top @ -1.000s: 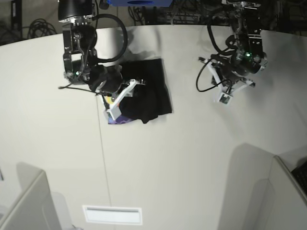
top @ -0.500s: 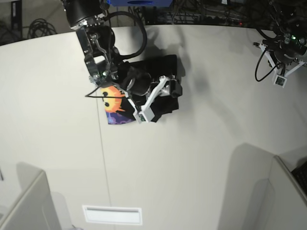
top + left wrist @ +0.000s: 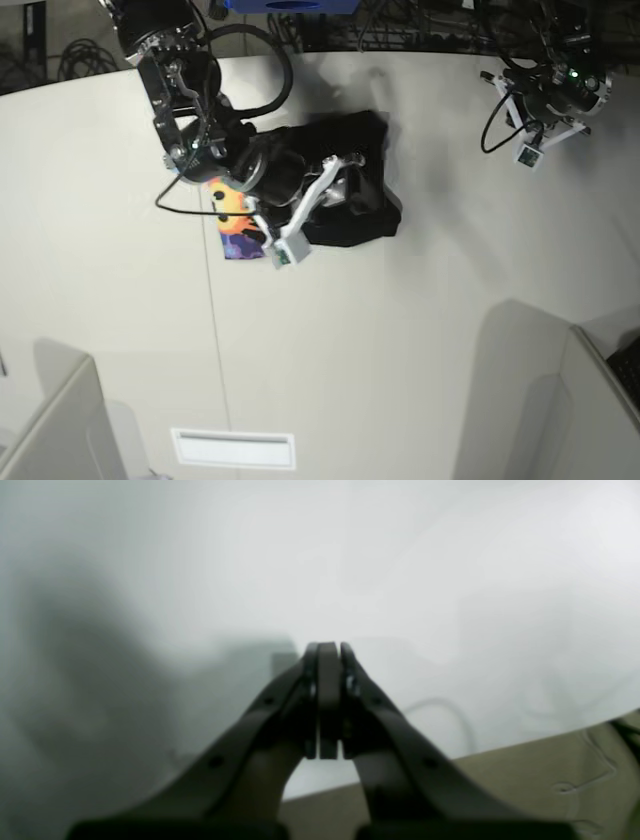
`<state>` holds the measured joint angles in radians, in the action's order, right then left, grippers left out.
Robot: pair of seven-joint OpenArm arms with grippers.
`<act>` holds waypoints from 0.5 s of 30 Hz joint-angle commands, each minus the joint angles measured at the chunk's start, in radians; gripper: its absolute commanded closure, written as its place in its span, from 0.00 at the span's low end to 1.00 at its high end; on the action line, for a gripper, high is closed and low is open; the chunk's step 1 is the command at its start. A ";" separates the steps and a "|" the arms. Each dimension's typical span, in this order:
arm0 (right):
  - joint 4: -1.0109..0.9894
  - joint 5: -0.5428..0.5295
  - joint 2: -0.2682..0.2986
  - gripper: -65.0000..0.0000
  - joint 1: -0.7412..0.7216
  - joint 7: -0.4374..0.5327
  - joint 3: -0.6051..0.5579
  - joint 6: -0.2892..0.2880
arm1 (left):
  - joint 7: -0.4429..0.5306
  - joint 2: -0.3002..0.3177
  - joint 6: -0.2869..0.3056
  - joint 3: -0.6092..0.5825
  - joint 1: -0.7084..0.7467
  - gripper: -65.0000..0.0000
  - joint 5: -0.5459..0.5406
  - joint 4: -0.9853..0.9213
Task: Fold the T-shirt properly
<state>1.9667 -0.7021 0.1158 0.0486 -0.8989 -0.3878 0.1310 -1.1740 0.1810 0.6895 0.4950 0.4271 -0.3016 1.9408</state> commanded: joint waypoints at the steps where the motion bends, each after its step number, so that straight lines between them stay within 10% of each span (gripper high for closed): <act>1: 0.015 0.014 0.017 0.58 0.009 0.044 0.056 0.002 | 0.010 0.001 0.009 -0.002 0.000 1.00 -0.055 0.021; 4: 0.015 0.012 0.029 1.00 0.066 0.094 0.198 -0.020 | 0.010 -0.011 0.009 -0.003 -0.009 1.00 -0.305 0.018; 7: 0.015 0.012 0.034 1.00 0.112 0.122 0.303 -0.064 | 0.010 -0.013 0.009 -0.002 -0.023 1.00 -0.531 0.007; 12: 0.015 0.012 0.035 1.00 0.155 0.117 0.412 -0.104 | 0.007 -0.057 0.009 -0.003 -0.090 0.18 -0.651 -0.033; 15: 0.015 0.014 0.035 1.00 0.168 0.117 0.430 -0.104 | 0.006 -0.102 0.009 -0.009 -0.149 0.00 -0.651 -0.120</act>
<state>1.9633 -0.6735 0.1478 0.2230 -0.7971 0.0380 0.0402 -1.1809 0.0681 0.6895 0.4812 0.2798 -0.9325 1.8015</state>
